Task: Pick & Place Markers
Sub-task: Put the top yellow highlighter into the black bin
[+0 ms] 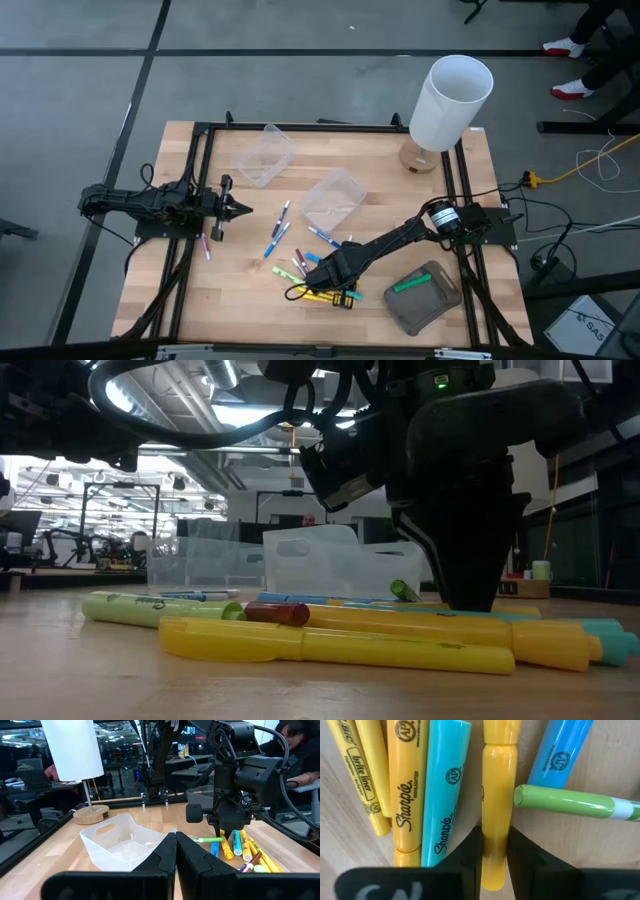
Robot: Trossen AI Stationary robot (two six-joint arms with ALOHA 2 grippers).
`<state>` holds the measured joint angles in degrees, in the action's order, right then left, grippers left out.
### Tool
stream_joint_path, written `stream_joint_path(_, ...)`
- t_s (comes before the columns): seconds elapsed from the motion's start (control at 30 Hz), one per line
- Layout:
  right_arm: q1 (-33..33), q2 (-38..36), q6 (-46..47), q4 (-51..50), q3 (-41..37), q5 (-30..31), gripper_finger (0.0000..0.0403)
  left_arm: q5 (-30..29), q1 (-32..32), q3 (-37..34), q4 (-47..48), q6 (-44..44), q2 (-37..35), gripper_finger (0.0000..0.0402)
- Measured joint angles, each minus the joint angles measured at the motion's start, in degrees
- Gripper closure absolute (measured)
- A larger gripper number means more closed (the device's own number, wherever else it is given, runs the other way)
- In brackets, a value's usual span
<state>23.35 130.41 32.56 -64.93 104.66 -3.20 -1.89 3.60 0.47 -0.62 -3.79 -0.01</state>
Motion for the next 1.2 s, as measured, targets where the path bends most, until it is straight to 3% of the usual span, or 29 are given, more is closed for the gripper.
stream_joint_path(0.83,0.04,0.17,0.24,-6.67,7.57,0.57,0.0339,0.0,-0.01,0.01,-0.01,0.0,0.0,0.0398)
stream_joint_path(1.2,0.04,-5.66,1.49,-9.11,7.74,2.23,0.0339,0.0,-0.02,0.0,0.0,0.0,0.0,0.0398)
